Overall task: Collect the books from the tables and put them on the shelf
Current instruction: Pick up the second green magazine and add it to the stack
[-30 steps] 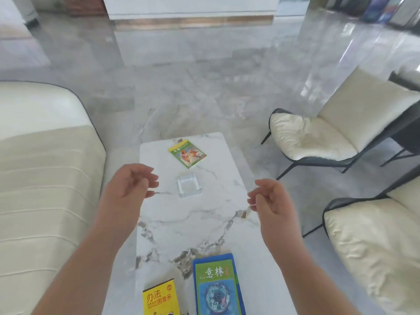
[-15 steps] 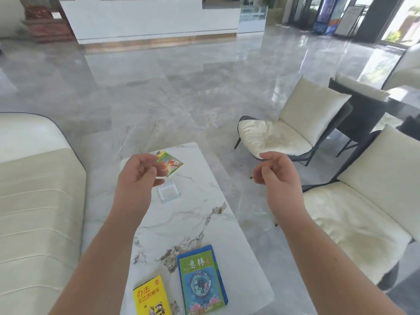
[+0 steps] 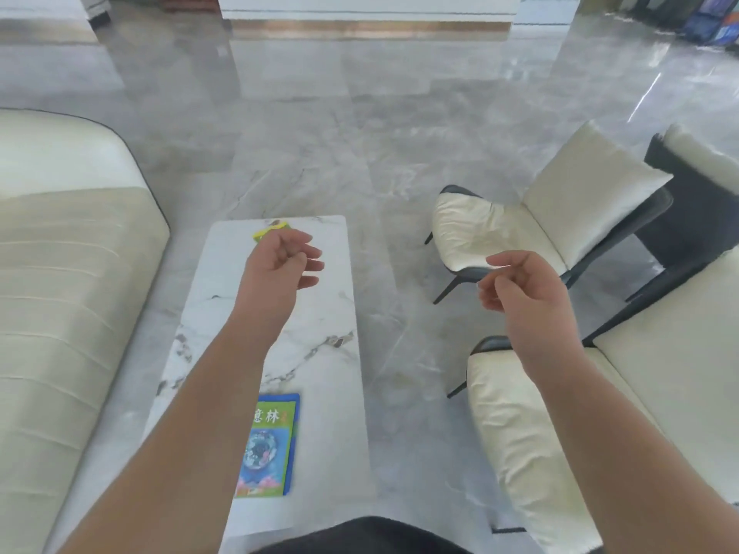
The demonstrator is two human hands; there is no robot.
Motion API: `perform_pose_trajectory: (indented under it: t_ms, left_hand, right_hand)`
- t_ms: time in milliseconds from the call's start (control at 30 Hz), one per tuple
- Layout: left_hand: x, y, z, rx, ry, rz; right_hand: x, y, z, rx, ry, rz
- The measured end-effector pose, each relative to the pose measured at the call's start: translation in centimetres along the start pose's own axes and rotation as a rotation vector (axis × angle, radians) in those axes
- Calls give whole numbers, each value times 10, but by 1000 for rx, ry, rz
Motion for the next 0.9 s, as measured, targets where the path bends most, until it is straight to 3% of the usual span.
perform_pose_trajectory:
  t_ms: [167, 333, 567, 733, 900]
  left_hand:
    - [2, -37, 4, 78, 66, 115]
    - [6, -28, 4, 96, 114, 250]
    - [26, 6, -41, 12, 278, 393]
    - [98, 21, -80, -70, 325, 456]
    - [213, 52, -98, -92, 309, 505]
  right_hand:
    - [39, 40, -2, -5, 25, -134]
    - [88, 29, -2, 17, 68, -256]
    - [161, -5, 22, -11, -116, -540]
    - [259, -55, 41, -44, -156, -555]
    - [378, -157, 37, -68, -103, -678]
Point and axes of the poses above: each hand's wrist, its own x-axis towards the middle knuckle, its own y-axis out of the back of the hand, z = x × y, the point moved 8 cm from there along x, towards the middle knuckle, and after that the axes turned 10 degrees about -z, right-handed, at the moved point
